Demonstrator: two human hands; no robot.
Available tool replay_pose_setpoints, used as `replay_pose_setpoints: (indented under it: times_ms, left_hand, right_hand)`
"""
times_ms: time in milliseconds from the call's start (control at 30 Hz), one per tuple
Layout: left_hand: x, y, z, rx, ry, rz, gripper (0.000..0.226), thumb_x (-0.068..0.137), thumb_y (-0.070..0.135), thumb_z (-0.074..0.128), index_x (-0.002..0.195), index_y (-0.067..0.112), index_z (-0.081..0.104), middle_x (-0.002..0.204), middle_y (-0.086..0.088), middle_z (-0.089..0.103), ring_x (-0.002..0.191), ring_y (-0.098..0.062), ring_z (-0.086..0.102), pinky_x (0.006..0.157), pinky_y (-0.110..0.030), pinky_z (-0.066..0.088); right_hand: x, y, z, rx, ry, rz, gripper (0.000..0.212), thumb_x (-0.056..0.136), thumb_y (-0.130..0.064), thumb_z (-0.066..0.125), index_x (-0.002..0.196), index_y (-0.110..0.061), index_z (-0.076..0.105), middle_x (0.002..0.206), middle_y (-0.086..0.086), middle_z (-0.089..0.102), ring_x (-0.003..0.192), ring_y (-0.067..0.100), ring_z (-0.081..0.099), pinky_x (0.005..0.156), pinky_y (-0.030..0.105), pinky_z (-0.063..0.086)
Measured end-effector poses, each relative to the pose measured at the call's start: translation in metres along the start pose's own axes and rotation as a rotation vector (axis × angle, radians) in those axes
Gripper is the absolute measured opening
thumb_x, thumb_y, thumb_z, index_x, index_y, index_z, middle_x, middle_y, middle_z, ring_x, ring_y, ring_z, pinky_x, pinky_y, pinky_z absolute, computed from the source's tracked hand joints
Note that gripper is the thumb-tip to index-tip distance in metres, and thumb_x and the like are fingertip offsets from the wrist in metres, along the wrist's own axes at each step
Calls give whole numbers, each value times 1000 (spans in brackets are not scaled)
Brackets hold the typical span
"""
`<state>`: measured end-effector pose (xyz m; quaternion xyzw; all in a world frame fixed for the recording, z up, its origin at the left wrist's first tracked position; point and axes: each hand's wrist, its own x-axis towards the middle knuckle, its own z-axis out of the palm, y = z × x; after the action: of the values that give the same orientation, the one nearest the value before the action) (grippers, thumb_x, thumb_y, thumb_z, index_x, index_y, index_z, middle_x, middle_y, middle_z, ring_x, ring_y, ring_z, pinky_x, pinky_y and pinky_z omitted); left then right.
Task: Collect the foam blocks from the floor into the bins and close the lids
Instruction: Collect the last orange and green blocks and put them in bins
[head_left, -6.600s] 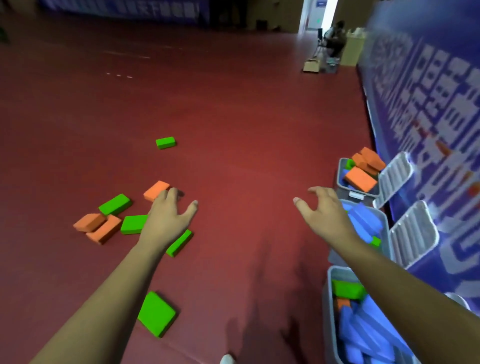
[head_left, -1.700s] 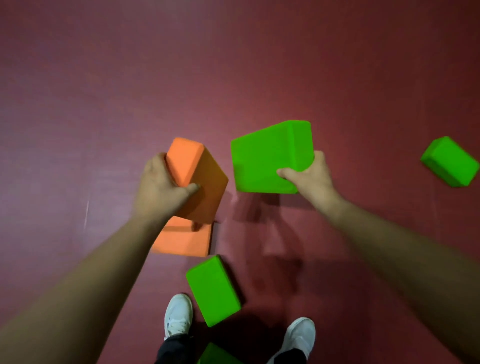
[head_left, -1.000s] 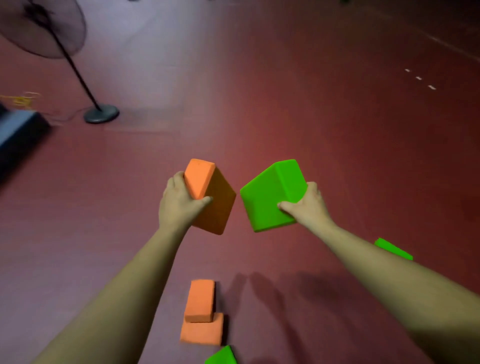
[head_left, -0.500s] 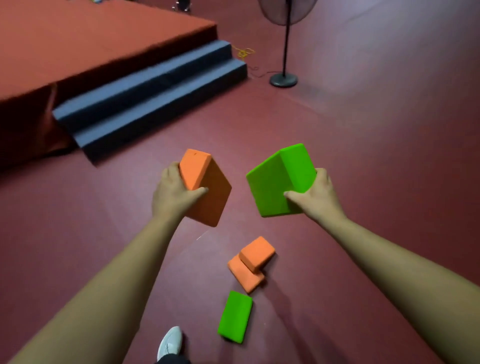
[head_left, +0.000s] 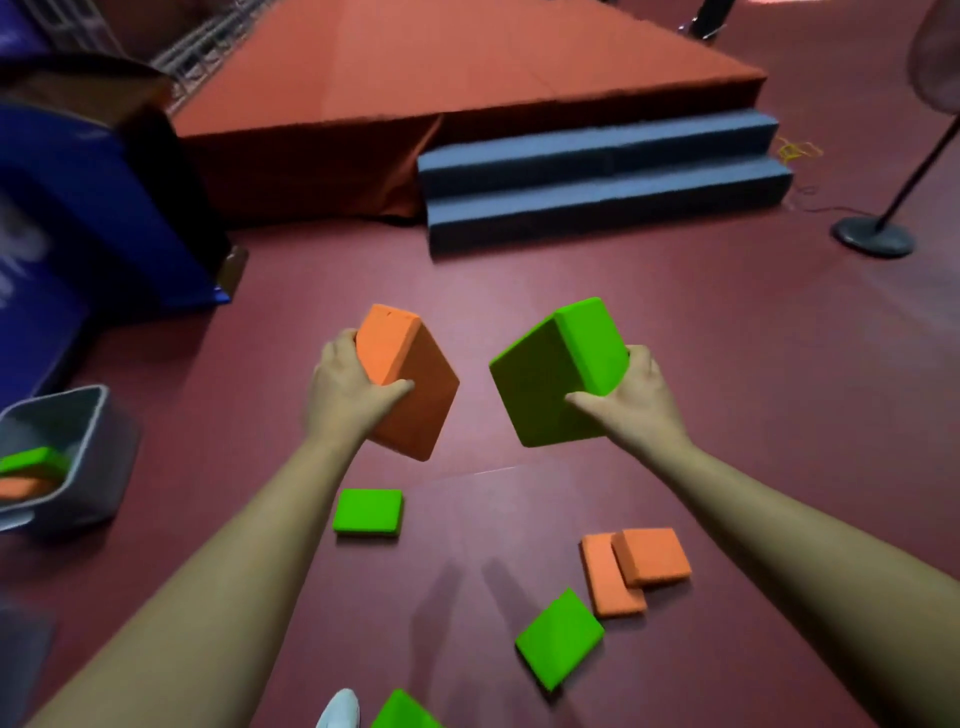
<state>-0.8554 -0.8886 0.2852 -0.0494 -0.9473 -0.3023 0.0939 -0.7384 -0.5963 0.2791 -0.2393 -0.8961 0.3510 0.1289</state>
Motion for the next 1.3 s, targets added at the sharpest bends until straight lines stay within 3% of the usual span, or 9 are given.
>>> replay_pose_setpoints:
  times_ms: [600,833,1100,1300]
  left_hand:
    - [123,-397,-235,35,180,-257,93,65,44,85,140,12,39,133,-12,50,123,-32,49,99,-44,42]
    - [150,-506,-298,37,308,-393,91,65,44,85,139,15,41,132,-10,51,122,-30,49,97,-44,44]
    - [181,-616,-338,43,409,-633,91,63,41,87,138,13,43,132,-13,52,121,-34,50,97,-46,44]
    - [235,-695,-374,122,521,-856,92,64,41,86,139,13,41,134,-13,51,121,-35,51,95,-46,45]
  right_hand:
    - [-11,-341,351,36,-243,-237,70,70,-33,84,122,-5,48,116,13,55,108,28,55,85,36,45]
    - [0,-427,446,-11,-366,-335,67,71,-31,84,122,-5,49,113,10,56,103,24,55,80,31,42]
    - [37,-555,593,8,-545,-501,65,70,-36,82,120,-11,49,112,6,57,102,23,56,83,41,50]
    - [82,-678,721,99,-712,-650,58,69,-34,82,112,-16,47,102,1,57,91,20,56,71,35,44]
